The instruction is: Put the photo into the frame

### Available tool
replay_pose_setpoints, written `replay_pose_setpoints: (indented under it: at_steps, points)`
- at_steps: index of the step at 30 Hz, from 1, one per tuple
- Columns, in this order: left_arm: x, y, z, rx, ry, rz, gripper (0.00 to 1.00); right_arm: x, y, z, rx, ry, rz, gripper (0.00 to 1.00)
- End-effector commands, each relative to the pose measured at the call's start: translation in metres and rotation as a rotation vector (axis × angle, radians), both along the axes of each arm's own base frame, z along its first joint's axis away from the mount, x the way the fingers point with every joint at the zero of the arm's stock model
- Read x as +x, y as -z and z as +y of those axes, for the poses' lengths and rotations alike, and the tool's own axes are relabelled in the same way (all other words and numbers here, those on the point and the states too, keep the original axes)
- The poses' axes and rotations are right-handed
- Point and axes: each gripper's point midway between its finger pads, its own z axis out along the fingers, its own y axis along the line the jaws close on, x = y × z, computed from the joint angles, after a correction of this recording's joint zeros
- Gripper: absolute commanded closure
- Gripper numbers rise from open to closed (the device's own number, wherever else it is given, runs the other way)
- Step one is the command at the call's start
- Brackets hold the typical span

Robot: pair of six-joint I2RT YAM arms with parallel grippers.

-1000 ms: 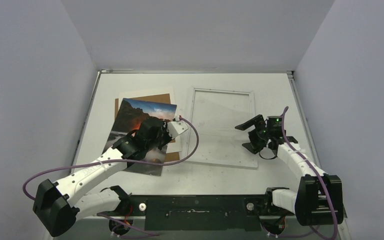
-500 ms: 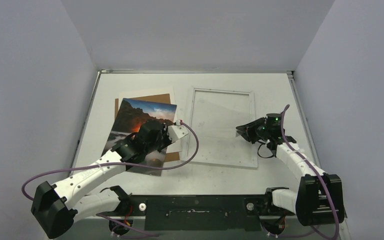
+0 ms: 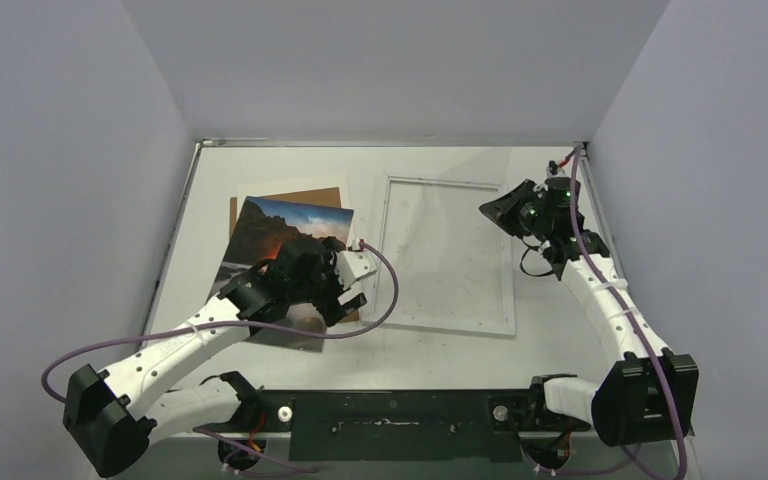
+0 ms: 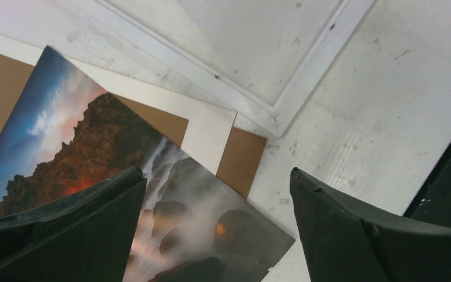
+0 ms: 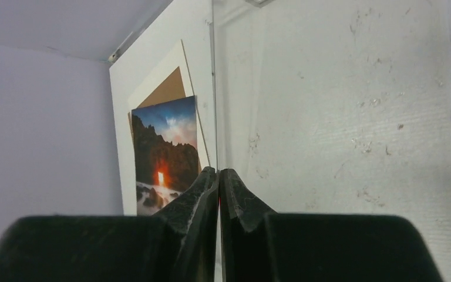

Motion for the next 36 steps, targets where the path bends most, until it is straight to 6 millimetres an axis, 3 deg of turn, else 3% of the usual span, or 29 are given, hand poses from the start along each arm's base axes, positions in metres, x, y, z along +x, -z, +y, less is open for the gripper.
replay_pose_setpoints:
  at_steps: [1, 5, 11, 17, 22, 24, 26, 33, 36]
  points:
    - [-0.006, -0.037, -0.020, -0.142, 0.054, 0.094, 0.07, 0.000, -0.032, -0.009, -0.180, -0.092, -0.147, 0.95]
    - [0.012, -0.044, -0.015, -0.179, -0.013, 0.150, 0.06, 0.006, -0.041, 0.001, -0.172, -0.160, -0.188, 0.95]
    - [0.074, -0.048, 0.006, -0.317, -0.303, 0.308, 0.07, 0.005, -0.067, 0.027, -0.212, -0.286, -0.255, 0.95]
    - [0.126, -0.037, 0.028, -0.422, -0.549, 0.563, 0.03, -0.002, -0.121, 0.056, -0.181, -0.379, -0.387, 0.95]
    - [0.163, -0.039, 0.046, -0.526, -0.635, 0.495, 0.03, -0.006, -0.152, 0.061, -0.147, -0.407, -0.459, 0.95]
    - [0.173, -0.040, 0.051, -0.572, -0.665, 0.487, 0.03, -0.002, -0.148, 0.057, -0.146, -0.398, -0.459, 0.95]
    - [0.178, -0.034, 0.054, -0.590, -0.691, 0.490, 0.03, 0.008, -0.131, 0.051, -0.106, -0.384, -0.429, 0.95]
    - [0.185, 0.005, 0.052, -0.593, -0.739, 0.531, 0.14, 0.031, -0.057, 0.037, 0.035, -0.325, -0.304, 0.95]
    - [0.182, 0.019, 0.044, -0.598, -0.734, 0.561, 0.18, 0.039, -0.055, 0.033, 0.046, -0.289, -0.283, 0.95]
